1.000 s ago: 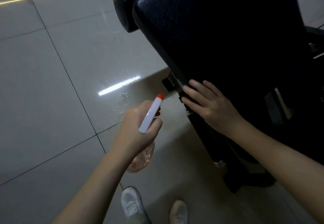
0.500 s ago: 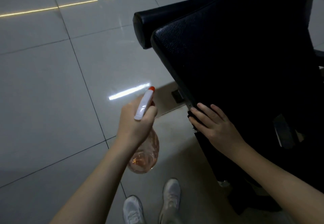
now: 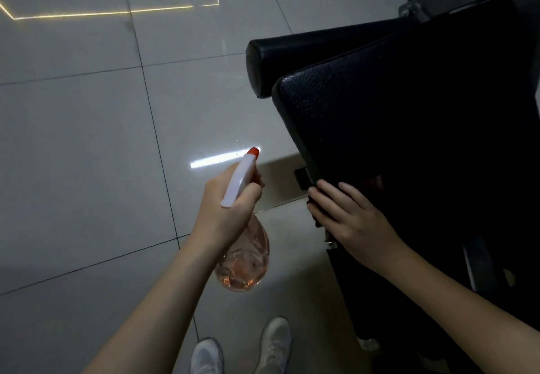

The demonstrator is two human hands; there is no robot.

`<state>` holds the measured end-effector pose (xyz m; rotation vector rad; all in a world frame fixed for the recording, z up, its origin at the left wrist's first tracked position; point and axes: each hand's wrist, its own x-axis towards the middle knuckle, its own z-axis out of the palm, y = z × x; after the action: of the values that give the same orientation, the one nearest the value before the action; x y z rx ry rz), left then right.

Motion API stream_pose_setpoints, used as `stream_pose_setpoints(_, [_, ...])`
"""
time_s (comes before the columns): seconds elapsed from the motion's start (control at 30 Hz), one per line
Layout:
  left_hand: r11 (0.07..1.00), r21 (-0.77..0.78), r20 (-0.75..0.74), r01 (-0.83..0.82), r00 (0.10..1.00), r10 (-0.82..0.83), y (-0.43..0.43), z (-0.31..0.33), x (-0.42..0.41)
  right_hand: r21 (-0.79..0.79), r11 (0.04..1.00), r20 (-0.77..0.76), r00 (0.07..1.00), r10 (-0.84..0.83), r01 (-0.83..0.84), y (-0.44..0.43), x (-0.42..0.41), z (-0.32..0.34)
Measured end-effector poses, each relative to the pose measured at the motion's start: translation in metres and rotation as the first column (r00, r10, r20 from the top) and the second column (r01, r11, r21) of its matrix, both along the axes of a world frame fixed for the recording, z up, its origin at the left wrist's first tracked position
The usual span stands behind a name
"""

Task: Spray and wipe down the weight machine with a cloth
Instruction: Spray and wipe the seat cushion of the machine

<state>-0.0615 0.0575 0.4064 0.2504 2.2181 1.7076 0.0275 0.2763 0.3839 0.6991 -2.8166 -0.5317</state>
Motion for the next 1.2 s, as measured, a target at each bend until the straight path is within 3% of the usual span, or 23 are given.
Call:
stream_pose_setpoints(0.2, [0.999, -0.038, -0.048, 0.003, 0.999, -0.005, -0.005, -0.007, 0.005, -0.031, 1.000, -0.214, 0.977, -0.013, 0.006, -0.034, -0.110, 0.019])
stream_pose_setpoints(0.3, [0.998, -0.066, -0.030, 0.014, 0.999, -0.016, -0.010, -0.012, 0.009, 0.010, 0.999, -0.205, 0.978, -0.029, 0.031, -0.033, -0.107, 0.015])
stream_pose_setpoints(0.5, [0.997, -0.073, -0.021, -0.004, 1.000, 0.002, -0.022, -0.006, 0.009, 0.049, 0.997, 0.004, 0.999, 0.051, -0.051, -0.009, -0.044, 0.015])
stream_pose_setpoints(0.7, [0.996, -0.082, -0.039, 0.032, 0.999, -0.035, -0.021, 0.000, 0.009, 0.140, 0.989, -0.092, 0.994, 0.061, -0.048, -0.028, -0.112, 0.023])
stream_pose_setpoints(0.9, [0.993, -0.105, -0.014, 0.050, 0.999, -0.051, -0.015, -0.005, 0.010, 0.018, 0.994, -0.146, 0.984, -0.100, 0.104, -0.054, -0.177, 0.040])
stream_pose_setpoints(1.03, [0.994, -0.095, -0.014, 0.049, 0.999, -0.050, -0.012, 0.001, 0.005, 0.019, 1.000, -0.144, 0.990, 0.000, 0.003, -0.034, -0.136, 0.031])
stream_pose_setpoints(1.2, [0.995, -0.092, -0.023, 0.032, 0.999, -0.034, -0.017, 0.018, -0.010, -0.214, 0.977, -0.068, 0.998, 0.006, -0.021, -0.012, -0.060, 0.021])
